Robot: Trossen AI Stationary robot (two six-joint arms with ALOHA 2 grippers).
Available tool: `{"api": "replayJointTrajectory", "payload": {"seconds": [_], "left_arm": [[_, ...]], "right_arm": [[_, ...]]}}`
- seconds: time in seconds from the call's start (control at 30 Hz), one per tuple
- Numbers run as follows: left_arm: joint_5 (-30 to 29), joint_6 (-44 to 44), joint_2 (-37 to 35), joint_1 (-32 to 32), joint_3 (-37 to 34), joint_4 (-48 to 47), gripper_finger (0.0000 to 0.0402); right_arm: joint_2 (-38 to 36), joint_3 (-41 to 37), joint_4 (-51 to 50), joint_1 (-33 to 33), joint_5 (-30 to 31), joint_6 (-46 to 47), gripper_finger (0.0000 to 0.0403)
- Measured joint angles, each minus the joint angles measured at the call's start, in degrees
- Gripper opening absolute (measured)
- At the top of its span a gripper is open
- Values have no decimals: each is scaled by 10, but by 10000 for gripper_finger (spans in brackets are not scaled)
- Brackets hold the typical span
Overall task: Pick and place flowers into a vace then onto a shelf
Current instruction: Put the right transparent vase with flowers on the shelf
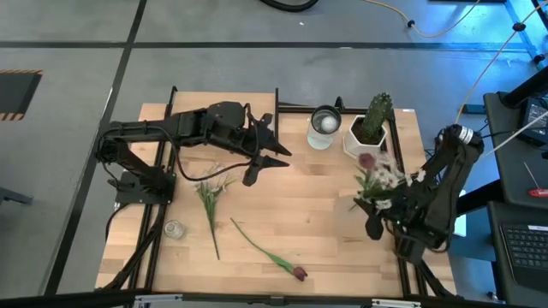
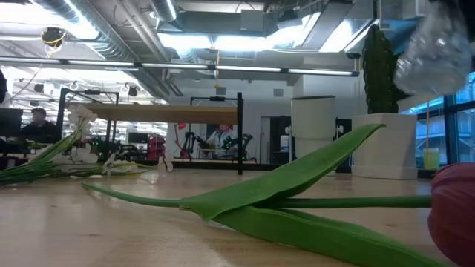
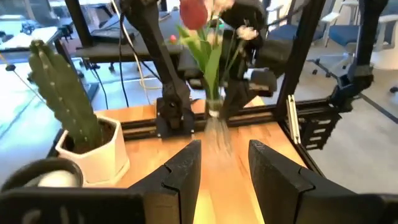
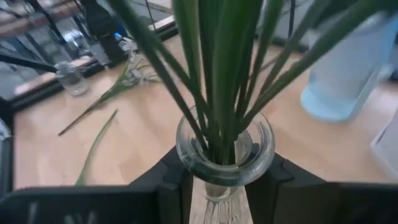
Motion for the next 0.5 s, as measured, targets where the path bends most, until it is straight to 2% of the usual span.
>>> {"api": "replayJointTrajectory", "payload": {"seconds": [0.17,0.27,0.37,0.5], "left_arm": [[-1,-7,-20,0,0,-59,127],[-1,-7,-33,0,0,-96,127],[-2,-7,-46,0,0,-144,127],[-2,-6,-67,0,0,-201,127]], "right_arm": [[-8,101,35,-81,0,-203,98],[-9,152,120,-132,-15,-377,98],[-9,187,265,-189,-63,-586,98],[-8,195,501,-281,-183,-853,98]]}}
